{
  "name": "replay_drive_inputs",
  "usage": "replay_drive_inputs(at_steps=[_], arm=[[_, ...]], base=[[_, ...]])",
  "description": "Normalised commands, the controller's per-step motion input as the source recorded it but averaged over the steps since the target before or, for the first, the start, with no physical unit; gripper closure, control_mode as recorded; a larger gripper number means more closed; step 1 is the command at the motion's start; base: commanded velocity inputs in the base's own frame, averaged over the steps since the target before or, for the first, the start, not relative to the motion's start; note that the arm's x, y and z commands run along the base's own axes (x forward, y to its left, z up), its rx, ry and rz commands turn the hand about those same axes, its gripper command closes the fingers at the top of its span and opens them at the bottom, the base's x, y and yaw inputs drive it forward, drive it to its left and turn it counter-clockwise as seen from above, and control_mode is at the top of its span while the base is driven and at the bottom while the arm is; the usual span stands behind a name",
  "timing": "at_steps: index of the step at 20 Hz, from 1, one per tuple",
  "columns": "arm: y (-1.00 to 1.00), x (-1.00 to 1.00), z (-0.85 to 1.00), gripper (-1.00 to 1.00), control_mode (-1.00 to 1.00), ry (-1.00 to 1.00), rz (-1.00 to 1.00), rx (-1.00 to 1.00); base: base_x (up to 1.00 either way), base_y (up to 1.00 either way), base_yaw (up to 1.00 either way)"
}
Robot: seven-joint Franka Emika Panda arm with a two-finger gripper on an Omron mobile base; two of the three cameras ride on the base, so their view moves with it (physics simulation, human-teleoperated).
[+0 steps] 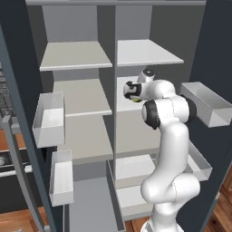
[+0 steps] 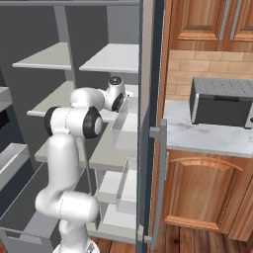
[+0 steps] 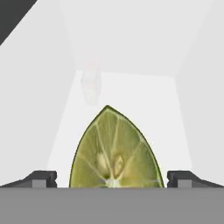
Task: Take the mango and lemon wedge from the fridge shelf and place them in the freezer drawer to begin freezing them.
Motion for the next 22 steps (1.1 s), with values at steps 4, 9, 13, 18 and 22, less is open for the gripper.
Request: replay_drive_inputs(at_steps=[4, 9, 13, 18, 22], arm=[[0.00, 0.36, -0.23, -1.00, -1.00, 0.00, 0.04, -0.01], [0.00, 0.01, -0.55, -1.00, -1.00, 0.00, 0.03, -0.06], [0.00, -0.23, -0.65, -1.00, -1.00, 0.00, 0.01, -0.08], [0.00, -0.33, -0.64, -1.00, -1.00, 0.00, 0.00, -0.11], [0.00, -0.43, -0.62, -1.00, -1.00, -0.01, 0.00, -0.11]], base=[[0.00, 0.00, 0.00], [0.00, 0.00, 0.00], [0.00, 0.00, 0.00], [0.00, 0.00, 0.00], [0.00, 0.00, 0.00]])
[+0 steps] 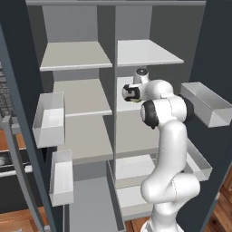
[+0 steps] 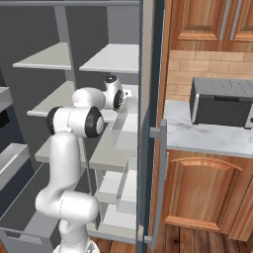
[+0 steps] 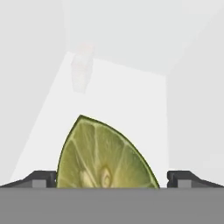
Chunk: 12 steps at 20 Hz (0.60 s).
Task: Take the mango and lemon wedge from the fridge shelf and place them in the freezer drawer to begin freezing them.
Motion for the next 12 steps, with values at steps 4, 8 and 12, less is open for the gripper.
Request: replay_drive_inputs(at_steps=[4, 8, 12], arm=[[0.00, -0.72, -0.60, 1.00, -1.00, -0.07, 0.00, -0.10], [-0.01, -0.60, -0.43, 1.00, -1.00, -0.11, 0.00, -0.04], [0.00, -0.49, -0.18, 1.00, -1.00, -0.14, 0.00, 0.00]], base=[[0.00, 0.00, 0.00], [0.00, 0.00, 0.00], [0.00, 0.00, 0.00]])
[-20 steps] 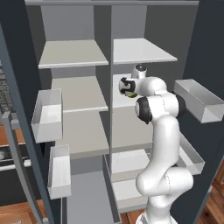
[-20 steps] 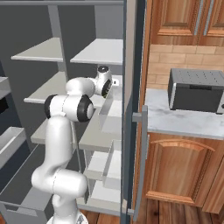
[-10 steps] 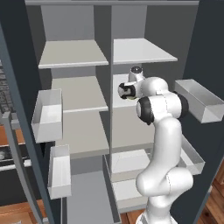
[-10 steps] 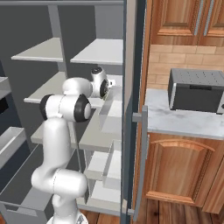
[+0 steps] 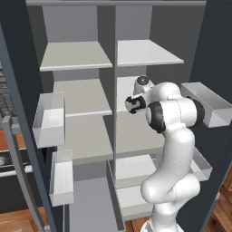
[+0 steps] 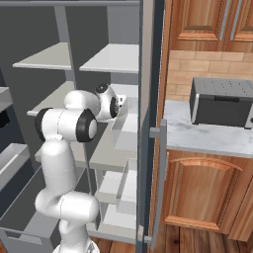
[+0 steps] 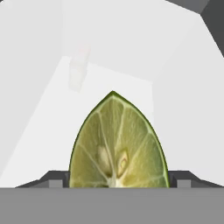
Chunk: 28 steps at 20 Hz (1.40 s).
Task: Take the mango and lemon wedge from the fridge shelf and place them in the freezer drawer to begin freezing them.
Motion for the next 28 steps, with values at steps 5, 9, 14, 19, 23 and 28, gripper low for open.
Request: replay_drive_inputs(at_steps=[5, 9, 14, 19, 23, 28], arm=[[0.00, -0.93, 0.03, 1.00, -1.00, -0.23, 0.01, 0.00], [0.05, -0.97, 0.31, 1.00, -1.00, -0.02, 0.00, 0.01], [0.13, -0.77, 0.66, 1.00, -1.00, 0.08, 0.00, 0.06], [0.03, -0.52, 0.71, 1.00, -1.00, 0.22, 0.00, 0.10], [0.02, -0.44, 0.53, 1.00, -1.00, 0.28, 0.01, 0.07], [0.14, -0.63, 0.06, 1.00, -1.00, 0.24, 0.00, 0.01]], base=[[0.00, 0.00, 0.00], [0.00, 0.00, 0.00], [0.00, 0.00, 0.00], [0.00, 0.00, 0.00], [0.00, 0.00, 0.00], [0.00, 0.00, 0.00]])
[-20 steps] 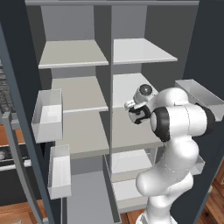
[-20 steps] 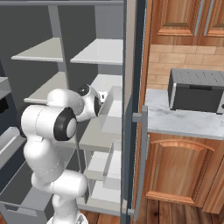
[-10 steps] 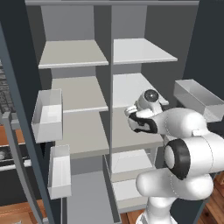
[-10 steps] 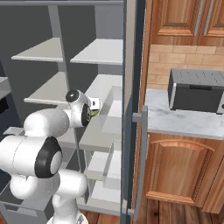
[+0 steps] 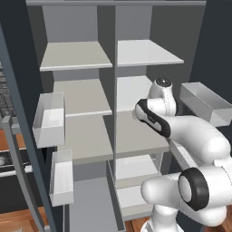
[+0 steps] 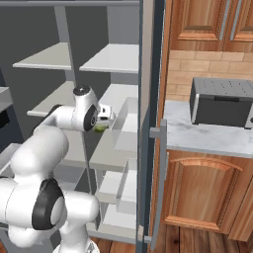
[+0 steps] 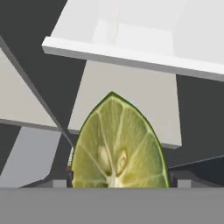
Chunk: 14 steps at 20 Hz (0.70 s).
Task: Take the mango and lemon wedge from the fridge shelf and place them in the freezer drawer to begin freezing them.
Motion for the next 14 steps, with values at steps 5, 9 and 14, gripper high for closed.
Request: replay_drive_inputs(at_steps=[5, 9, 14], arm=[[0.10, -0.76, -0.11, 1.00, -1.00, 0.17, 0.00, 0.00], [0.09, -0.63, -0.29, 1.00, -1.00, 0.17, 0.00, 0.00], [0.05, -0.30, -0.10, 1.00, 1.00, 0.07, 0.00, 0.01]], base=[[0.00, 0.00, 0.00], [0.00, 0.00, 0.00], [-0.45, 0.15, 0.00]])
